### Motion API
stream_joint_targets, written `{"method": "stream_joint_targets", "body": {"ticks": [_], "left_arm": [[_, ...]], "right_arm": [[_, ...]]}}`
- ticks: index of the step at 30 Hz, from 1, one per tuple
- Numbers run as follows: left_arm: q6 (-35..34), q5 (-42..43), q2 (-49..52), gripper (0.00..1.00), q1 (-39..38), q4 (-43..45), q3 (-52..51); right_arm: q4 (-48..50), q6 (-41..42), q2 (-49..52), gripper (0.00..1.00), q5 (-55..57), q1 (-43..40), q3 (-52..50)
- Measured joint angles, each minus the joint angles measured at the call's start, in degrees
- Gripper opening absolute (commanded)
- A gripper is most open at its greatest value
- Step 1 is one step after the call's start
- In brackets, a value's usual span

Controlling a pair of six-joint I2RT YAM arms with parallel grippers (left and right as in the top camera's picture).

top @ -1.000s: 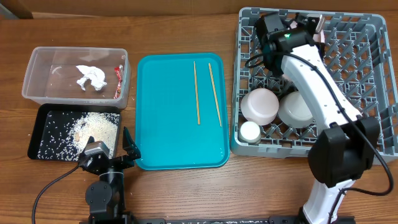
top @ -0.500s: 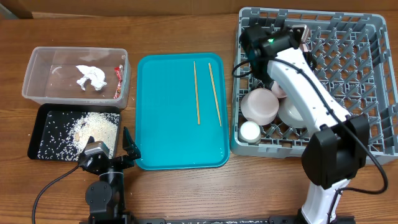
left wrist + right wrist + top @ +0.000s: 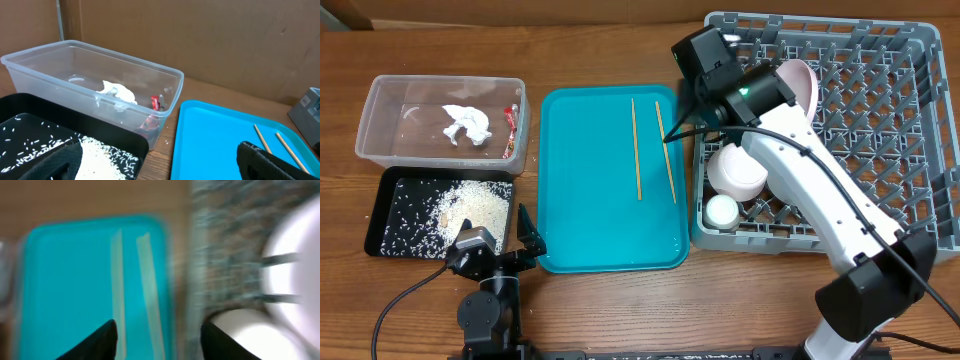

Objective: Sort waste into correct bins and load items into the dishwasher
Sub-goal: 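Move the right gripper to the teal tray and grasp one chopstick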

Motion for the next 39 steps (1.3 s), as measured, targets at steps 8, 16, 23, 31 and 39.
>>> {"method": "stream_joint_targets", "body": {"ticks": [8,16,23,31,39], "left_arm": [[0.00,0.00,0.00,1.00,0.00,-0.02,0.00],[0.00,0.00,0.00,1.00,0.02,-0.02,0.00],[0.00,0.00,0.00,1.00,0.00,-0.02,0.00],[0.00,0.00,0.00,1.00,0.02,-0.02,0.00],[0.00,0.00,0.00,1.00,0.02,-0.02,0.00]], "right_arm": [[6.62,-2.89,8.68,0.42,-14.93,2.25,-6.84],[12.59,-1.95,19.80,0.39,-13.53,8.31,-7.54],[15.06,1.66,20.31,0.23,-11.15,8.26,-7.56],[14.91,6.58,21.46,0.21,-10.60,8.31,-7.56],[14.27,11.41,21.90,0.04,-11.74,8.28,-7.23]]}}
